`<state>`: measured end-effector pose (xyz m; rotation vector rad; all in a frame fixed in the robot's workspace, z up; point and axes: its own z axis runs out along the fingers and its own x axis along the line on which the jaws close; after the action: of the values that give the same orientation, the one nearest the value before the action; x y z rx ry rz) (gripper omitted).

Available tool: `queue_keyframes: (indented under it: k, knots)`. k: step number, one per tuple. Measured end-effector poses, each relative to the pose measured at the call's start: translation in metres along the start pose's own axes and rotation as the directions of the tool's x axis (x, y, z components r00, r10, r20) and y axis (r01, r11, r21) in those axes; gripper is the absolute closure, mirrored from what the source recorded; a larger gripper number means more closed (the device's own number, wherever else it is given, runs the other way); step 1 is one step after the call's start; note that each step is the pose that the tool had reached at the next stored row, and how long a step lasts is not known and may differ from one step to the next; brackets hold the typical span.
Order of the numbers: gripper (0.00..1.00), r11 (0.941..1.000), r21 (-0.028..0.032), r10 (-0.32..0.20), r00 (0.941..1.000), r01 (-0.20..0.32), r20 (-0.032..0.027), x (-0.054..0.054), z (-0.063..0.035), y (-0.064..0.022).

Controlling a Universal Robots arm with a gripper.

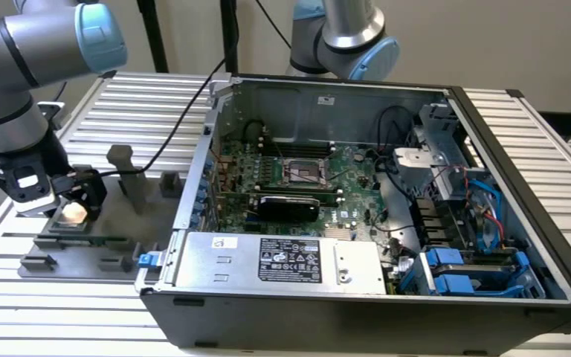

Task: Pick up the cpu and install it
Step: 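Pick up the cpu and move it towards the insertion slot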

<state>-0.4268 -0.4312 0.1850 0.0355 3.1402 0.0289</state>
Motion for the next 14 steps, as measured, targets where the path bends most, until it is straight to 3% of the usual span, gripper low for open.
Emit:
queue_keyframes:
  k: [4, 5, 14]
  knots:
    - [0.24, 1.0000, 0.0000, 0.000, 1.0000, 0.000, 0.0000, 0.0000, 0.0000, 0.0000]
    - [0.30, 1.0000, -0.0001, 0.000, 1.0000, 0.000, 0.0000, 0.0000, 0.0000, 0.0000]
    - [0.30, 1.0000, 0.0000, 0.000, 1.0000, 0.000, 0.0000, 0.0002, -0.0001, 0.0000]
